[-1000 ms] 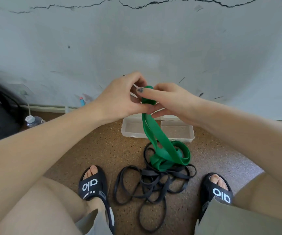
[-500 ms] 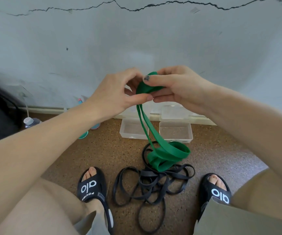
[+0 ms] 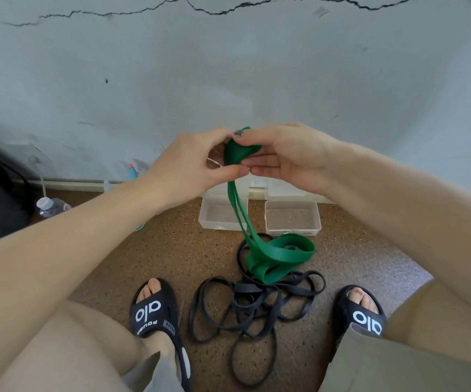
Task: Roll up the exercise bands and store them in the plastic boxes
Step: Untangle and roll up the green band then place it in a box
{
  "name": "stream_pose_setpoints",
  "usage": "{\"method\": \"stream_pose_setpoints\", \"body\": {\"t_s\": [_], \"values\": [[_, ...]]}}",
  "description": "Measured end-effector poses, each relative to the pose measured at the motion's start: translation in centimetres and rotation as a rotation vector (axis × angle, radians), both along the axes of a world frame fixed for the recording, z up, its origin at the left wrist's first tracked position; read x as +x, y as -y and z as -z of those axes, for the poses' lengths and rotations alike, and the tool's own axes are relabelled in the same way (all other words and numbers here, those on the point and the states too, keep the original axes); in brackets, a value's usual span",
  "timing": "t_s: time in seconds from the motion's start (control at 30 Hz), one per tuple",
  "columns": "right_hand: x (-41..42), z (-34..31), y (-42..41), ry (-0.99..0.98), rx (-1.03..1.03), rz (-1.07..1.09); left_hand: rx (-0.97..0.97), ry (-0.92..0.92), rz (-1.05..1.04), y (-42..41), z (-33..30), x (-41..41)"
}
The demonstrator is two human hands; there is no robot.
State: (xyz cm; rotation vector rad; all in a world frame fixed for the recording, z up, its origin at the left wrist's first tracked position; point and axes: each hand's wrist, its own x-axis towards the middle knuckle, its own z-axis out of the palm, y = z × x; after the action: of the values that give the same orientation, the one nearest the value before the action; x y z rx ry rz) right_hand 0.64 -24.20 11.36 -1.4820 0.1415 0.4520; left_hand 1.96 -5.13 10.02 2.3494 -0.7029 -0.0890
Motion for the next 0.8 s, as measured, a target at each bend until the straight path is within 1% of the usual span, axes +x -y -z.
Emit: {"method": "stream_pose_setpoints", "body": {"t_s": [0.13,0.33,0.4,0.5,0.67,0.8], "values": [[0.2,-0.3,0.0,0.026,-0.003,0.025,-0.006,-0.049,-0.008,-0.3,-0.4,0.3],[0.2,-0.7,0.1,0.067,0.066,0.043,-0.019,-0.085,-0.012,-0.5,-0.9,0.7],[0.1,-0.7,0.0,0.105,0.029,0.033,-0.011,-0.079,-0.016,-0.6,-0.9,0.6],[-0.3,-0.1,-0.4,0.15,-0.045,0.075,-0.014,-0.015,-0.034,-0.4,-0.9,0.2],[-0.3,0.4,-0.8,0.145,-0.016,0.132,0.028,0.109,-0.059,-0.2,-1.3,0.2],[-0.3,0.0,-0.5,0.124,0.031,0.128,0.011,0.139,-0.039,-0.3,-1.0,0.2]]}}
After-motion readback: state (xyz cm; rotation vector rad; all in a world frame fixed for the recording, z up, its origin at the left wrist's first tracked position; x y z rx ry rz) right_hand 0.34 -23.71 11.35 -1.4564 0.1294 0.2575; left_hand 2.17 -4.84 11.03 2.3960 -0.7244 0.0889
